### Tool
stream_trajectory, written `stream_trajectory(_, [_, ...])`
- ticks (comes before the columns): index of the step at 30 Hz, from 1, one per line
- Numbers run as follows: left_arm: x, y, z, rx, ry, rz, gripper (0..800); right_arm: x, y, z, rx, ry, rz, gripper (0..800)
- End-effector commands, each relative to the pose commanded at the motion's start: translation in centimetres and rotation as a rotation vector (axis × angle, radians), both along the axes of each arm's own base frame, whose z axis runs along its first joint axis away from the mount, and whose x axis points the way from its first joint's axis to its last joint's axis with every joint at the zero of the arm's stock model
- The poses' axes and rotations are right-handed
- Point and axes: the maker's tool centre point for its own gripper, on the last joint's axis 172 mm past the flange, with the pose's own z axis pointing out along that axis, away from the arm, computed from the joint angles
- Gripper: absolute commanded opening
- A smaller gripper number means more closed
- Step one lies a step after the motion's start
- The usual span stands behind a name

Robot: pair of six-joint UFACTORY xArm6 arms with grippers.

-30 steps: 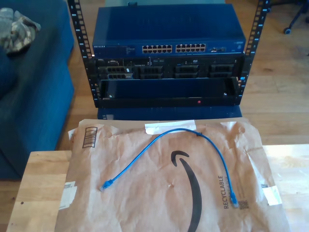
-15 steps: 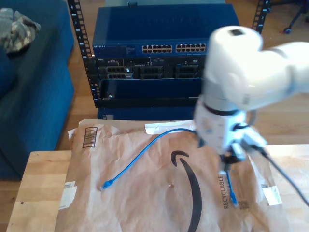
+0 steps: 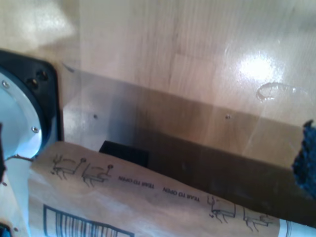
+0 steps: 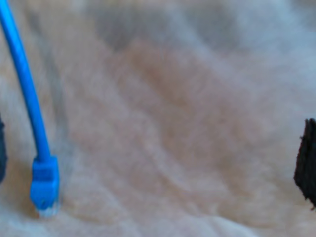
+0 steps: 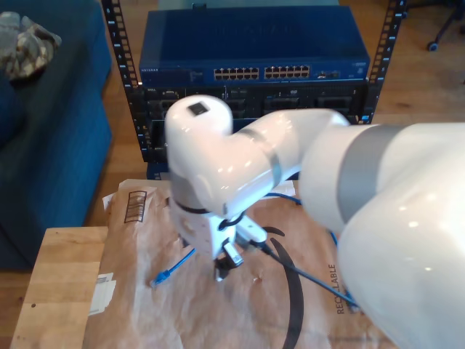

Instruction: Grab the cable and plug it in

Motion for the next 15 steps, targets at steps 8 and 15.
stream_trajectory(8, [-0.1, -0.5, -1.1, -0.034, 0.024, 0.006, 800, 0.5, 0.7, -3.9, -0.031, 0.033, 0.007, 766])
stream_trajectory(15, [0.2, -0.3, -1.1, -0.034, 0.024, 0.007, 800, 1.3, 1.6, -4.9, -0.027, 0.029, 0.005, 681])
